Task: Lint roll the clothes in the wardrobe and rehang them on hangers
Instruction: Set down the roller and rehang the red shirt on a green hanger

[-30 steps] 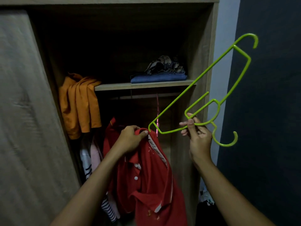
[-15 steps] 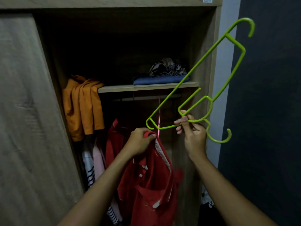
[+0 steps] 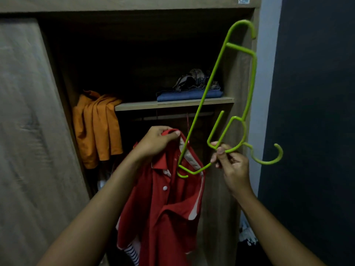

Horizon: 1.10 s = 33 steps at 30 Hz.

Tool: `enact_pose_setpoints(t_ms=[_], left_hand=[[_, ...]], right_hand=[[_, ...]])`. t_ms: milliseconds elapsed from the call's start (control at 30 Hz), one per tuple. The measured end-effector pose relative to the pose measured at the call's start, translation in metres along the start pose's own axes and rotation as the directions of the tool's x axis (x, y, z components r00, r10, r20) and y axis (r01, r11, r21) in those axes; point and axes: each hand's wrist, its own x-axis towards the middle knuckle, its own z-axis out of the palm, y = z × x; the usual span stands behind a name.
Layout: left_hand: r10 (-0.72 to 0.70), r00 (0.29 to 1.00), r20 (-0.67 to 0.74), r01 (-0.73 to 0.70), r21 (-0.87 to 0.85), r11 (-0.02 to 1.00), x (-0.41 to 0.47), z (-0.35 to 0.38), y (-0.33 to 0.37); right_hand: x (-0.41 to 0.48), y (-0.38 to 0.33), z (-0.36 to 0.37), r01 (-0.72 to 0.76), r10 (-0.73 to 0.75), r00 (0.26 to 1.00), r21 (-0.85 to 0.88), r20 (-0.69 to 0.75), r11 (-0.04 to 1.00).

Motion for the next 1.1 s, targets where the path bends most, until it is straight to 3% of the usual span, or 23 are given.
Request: enact_pose_setpoints(t_ms=[167, 333, 433, 600, 700, 833, 1100], left_hand=[[0.103, 0.979, 0.175, -0.1, -0.026, 0.995, -0.004, -0.03, 0.041], [0.216, 0.917, 0.336, -0.322, 0.3, 0.898, -0.014, -0.064, 0.056], [0.174, 0.924, 0.34, -0.329, 0.476, 0.816, -0.015, -0.091, 0.042], [-0.034, 0.947, 0.319, -0.161, 0.567, 0.808, -0.012, -0.12, 0.016], [-0.104, 0.952, 0.287, -0.102, 0.621, 0.777, -0.01, -0.13, 0.003], [-0.081, 0.972, 0.221, -0.076, 0.623, 0.778, -0.008, -0.132, 0.001], [0.002, 0.987, 0.159, -0.1, 0.611, 0.786, -0.006, -0.122, -0.005]], right_hand=[[0.0, 0.015, -0.005, 0.014, 0.014, 0.99, -0.19, 0.142, 0.982], [0.025, 0.005, -0.018, -0.03, 0.195, 0.906, -0.402, 0.376, 0.915], [0.048, -0.012, -0.032, 0.093, 0.274, 0.819, -0.587, 0.504, 0.804], [0.078, -0.035, -0.043, 0.283, 0.442, 0.664, -0.75, 0.603, 0.598], [0.09, -0.051, -0.036, 0.342, 0.541, 0.581, -0.786, 0.608, 0.515], [0.105, -0.073, -0.026, 0.317, 0.638, 0.494, -0.806, 0.59, 0.5], [0.115, -0.096, -0.021, 0.311, 0.762, 0.432, -0.873, 0.482, 0.376]])
